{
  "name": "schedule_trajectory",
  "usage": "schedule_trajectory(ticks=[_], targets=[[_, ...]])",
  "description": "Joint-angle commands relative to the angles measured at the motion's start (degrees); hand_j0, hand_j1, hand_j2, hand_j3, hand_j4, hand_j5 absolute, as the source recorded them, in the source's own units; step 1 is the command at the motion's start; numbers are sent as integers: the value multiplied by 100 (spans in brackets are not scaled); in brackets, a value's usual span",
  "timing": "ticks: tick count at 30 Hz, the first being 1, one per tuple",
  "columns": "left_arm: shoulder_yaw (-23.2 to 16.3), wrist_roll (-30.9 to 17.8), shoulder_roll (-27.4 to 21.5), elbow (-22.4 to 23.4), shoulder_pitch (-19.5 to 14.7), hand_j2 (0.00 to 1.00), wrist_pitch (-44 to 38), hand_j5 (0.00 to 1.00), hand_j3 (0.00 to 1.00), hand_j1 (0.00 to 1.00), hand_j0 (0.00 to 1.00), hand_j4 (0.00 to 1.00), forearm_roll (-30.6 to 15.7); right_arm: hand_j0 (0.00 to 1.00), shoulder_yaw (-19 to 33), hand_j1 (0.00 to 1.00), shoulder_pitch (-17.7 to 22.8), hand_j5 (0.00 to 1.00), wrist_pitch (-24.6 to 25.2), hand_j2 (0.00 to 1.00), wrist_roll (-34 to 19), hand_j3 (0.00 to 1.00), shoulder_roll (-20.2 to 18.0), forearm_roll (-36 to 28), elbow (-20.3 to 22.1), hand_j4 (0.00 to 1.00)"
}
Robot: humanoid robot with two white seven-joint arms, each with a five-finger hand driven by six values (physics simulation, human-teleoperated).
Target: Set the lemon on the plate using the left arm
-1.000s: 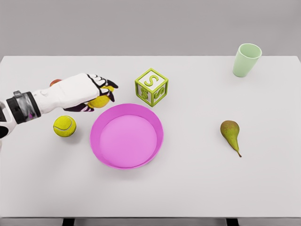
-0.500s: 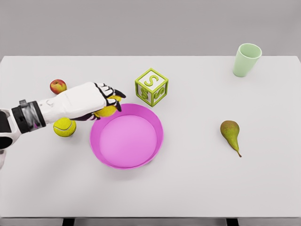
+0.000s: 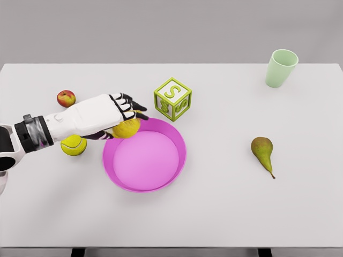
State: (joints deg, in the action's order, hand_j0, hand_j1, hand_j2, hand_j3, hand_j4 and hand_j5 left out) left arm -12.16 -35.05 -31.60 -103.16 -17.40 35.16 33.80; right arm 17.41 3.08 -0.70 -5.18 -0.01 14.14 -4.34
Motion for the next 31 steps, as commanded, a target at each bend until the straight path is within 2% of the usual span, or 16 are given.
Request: schedule_trajectory(ticks=[1, 7, 9, 11, 13, 16, 22, 31], targets=[[3, 5, 4, -2, 0, 100, -16, 100, 100, 100, 100, 100, -31, 100, -1, 100, 0, 100, 0, 100, -1, 100, 1, 1, 3, 100], [20, 5, -4, -2, 35, 100, -16, 100, 100, 100, 100, 100, -40, 100, -1, 100, 0, 100, 0, 100, -1, 100, 1, 1, -5, 100], [91, 5, -57, -2, 35, 100, -16, 100, 100, 100, 100, 100, -181, 100, -1, 100, 0, 100, 0, 100, -1, 100, 1, 1, 3, 100], [433, 5, -92, -2, 44, 100, -16, 100, 100, 100, 100, 100, -392, 100, -1, 100, 0, 100, 0, 100, -1, 100, 1, 1, -5, 100], [784, 5, -329, 7, 97, 100, -16, 100, 100, 100, 100, 100, -436, 100, -1, 100, 0, 100, 0, 100, -1, 100, 1, 1, -5, 100], [1198, 5, -373, 77, 272, 100, -16, 100, 100, 100, 100, 100, -453, 100, -1, 100, 0, 100, 0, 100, -1, 100, 1, 1, -5, 100], [1224, 5, -479, 367, 272, 100, -16, 100, 100, 100, 100, 100, -436, 100, -1, 100, 0, 100, 0, 100, -1, 100, 1, 1, -5, 100], [1286, 5, -488, 438, 316, 100, -16, 100, 100, 100, 100, 100, -436, 100, -1, 100, 0, 100, 0, 100, -1, 100, 1, 1, -5, 100]])
